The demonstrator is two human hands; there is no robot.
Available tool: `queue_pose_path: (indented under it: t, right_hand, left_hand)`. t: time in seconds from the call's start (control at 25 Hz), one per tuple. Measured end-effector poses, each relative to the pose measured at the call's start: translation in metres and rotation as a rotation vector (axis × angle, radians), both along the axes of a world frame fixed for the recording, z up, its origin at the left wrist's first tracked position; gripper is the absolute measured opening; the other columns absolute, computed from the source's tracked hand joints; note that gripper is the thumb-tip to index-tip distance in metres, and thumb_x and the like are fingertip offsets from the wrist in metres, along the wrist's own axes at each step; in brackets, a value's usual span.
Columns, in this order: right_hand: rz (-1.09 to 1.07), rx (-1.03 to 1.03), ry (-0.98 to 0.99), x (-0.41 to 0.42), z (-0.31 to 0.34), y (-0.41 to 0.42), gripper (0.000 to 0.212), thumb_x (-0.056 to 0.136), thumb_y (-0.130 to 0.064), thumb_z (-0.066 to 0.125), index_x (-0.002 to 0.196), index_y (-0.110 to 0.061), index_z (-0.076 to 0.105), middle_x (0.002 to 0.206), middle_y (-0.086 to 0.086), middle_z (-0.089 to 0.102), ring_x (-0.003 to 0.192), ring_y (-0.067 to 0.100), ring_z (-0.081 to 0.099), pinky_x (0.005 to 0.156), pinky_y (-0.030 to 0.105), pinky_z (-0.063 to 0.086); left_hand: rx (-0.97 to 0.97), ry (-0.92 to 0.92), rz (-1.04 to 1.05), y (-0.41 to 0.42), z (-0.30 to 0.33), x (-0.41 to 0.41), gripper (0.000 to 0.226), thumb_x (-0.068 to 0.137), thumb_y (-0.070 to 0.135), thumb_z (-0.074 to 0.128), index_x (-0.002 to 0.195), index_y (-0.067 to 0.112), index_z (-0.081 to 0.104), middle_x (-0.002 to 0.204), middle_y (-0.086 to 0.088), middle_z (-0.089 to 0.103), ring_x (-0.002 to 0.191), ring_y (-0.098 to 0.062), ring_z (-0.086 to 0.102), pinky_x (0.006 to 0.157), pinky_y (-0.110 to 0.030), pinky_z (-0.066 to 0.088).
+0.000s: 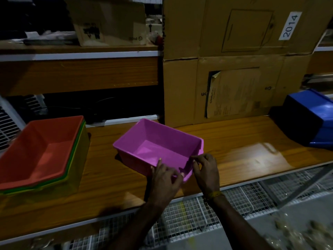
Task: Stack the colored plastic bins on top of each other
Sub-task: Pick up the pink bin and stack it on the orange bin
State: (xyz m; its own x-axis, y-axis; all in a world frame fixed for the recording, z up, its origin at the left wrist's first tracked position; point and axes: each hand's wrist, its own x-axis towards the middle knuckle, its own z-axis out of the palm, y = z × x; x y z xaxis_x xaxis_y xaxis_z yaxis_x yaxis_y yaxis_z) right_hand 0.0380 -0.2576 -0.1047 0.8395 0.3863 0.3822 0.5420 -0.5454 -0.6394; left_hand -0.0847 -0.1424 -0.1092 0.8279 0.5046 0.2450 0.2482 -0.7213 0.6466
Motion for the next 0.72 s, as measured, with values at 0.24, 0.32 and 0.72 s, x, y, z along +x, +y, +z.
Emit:
queue_pose_path:
  t: [0.24, 0.32, 0.72]
  right_hand:
    - [-0.028, 0.021, 0.047, 0.005, 0.001, 0.005, 0.023, 0.085, -0.010, 0.069, 0.108, -0.009, 0.073, 0.120, 0.018, 0.058, 0.115, 0.033, 0.053, 0.099, 0.042, 0.046]
    - [0.014, 0.043, 0.134, 0.008, 0.006, 0.010, 0.028, 0.087, -0.011, 0.069, 0.114, -0.010, 0.071, 0.126, 0.019, 0.055, 0.120, 0.033, 0.051, 0.104, 0.040, 0.044]
    - [0.053, 0.215, 0.369, 0.008, 0.019, 0.039, 0.024, 0.093, -0.015, 0.062, 0.114, -0.008, 0.072, 0.108, 0.012, 0.074, 0.093, 0.021, 0.070, 0.082, 0.042, 0.062]
  left_hand:
    - [-0.016, -0.109, 0.074, 0.042, -0.004, -0.028, 0.024, 0.085, 0.022, 0.071, 0.066, 0.017, 0.058, 0.088, -0.003, 0.057, 0.114, -0.022, 0.054, 0.118, -0.028, 0.022]
    - [-0.003, -0.131, 0.179, 0.049, -0.003, -0.036, 0.010, 0.081, 0.021, 0.075, 0.077, 0.019, 0.066, 0.107, -0.004, 0.057, 0.114, -0.023, 0.050, 0.102, -0.026, 0.033]
    - [-0.327, -0.249, 0.526, 0.052, 0.006, -0.051, 0.031, 0.090, 0.008, 0.065, 0.121, 0.009, 0.067, 0.131, -0.019, 0.051, 0.116, -0.034, 0.056, 0.100, -0.043, 0.047]
